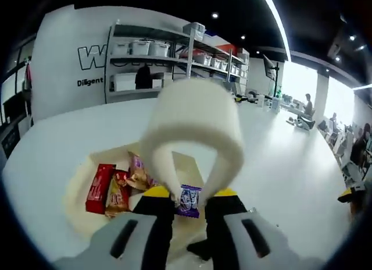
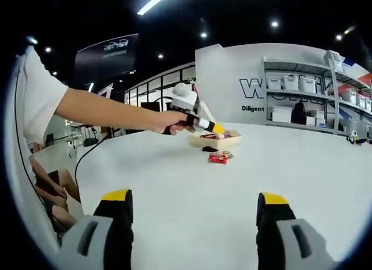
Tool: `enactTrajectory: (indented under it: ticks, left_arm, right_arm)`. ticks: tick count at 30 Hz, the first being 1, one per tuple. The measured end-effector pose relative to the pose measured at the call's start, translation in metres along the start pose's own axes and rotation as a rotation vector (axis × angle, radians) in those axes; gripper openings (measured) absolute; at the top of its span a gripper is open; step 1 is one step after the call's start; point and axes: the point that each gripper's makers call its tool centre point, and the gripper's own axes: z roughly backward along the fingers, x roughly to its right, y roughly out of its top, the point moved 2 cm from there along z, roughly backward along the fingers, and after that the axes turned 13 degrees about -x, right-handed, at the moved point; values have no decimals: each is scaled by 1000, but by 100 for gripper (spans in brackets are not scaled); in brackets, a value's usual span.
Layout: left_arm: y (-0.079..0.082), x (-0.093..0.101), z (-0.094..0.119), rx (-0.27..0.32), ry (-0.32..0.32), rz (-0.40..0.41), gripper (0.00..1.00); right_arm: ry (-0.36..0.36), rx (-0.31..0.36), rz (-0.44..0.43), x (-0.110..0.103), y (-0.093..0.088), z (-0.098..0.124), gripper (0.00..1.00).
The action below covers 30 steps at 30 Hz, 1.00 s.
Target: Place the target food into the container with the food tongs after gripping and lifting it, then release it inside without dropping or visibly crushing the food.
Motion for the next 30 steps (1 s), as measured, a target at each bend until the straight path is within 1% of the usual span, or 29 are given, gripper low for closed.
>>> enactTrajectory:
  ticks: [2, 3, 4, 6, 9, 10, 12, 16, 23, 25, 27, 28, 30]
  left_arm:
    - [1, -1, -5, -7, 10, -3, 19]
    - [1, -2, -7, -15, 26, -44, 20]
    - [2, -2, -10, -23, 33, -50, 20]
    - [3, -2, -14, -25, 33, -41, 20]
    - [5, -6, -21, -25, 51, -33, 20]
    - [7, -6, -21, -17, 53, -30, 20]
    - [9, -6, -22, -21, 50, -22, 21]
    - [11, -4, -18, -12, 60, -63, 23]
    - [16, -4, -4, 14, 55, -53, 24]
    - [19, 0, 5, 34, 49, -77, 24]
    - [20, 2, 11, 44, 45, -80, 24]
    - [22, 5, 16, 58, 38, -78, 24]
    - [22, 11, 24, 67, 25, -86, 25]
  right_arm:
    - [-4, -8, 2, 1, -2, 1, 86]
    - [-6, -13, 5, 3, -2, 1, 86]
    - [-11, -20, 7, 4, -3, 1, 86]
    - [-17, -24, 13, 6, -4, 2, 86]
    - [-20, -26, 10, 7, -6, 4, 86]
    - [-22, -29, 10, 7, -6, 4, 85]
    - [-31, -35, 11, 9, -8, 6, 85]
    - [-35, -37, 6, 11, -10, 7, 85]
    - [-31, -25, 22, 7, -3, 8, 85]
    - [-28, -19, 18, 6, -2, 9, 85]
    - [-30, -19, 19, 5, -2, 9, 86]
    - [-31, -18, 23, 5, -1, 9, 86]
    - [-29, -13, 24, 3, 0, 10, 86]
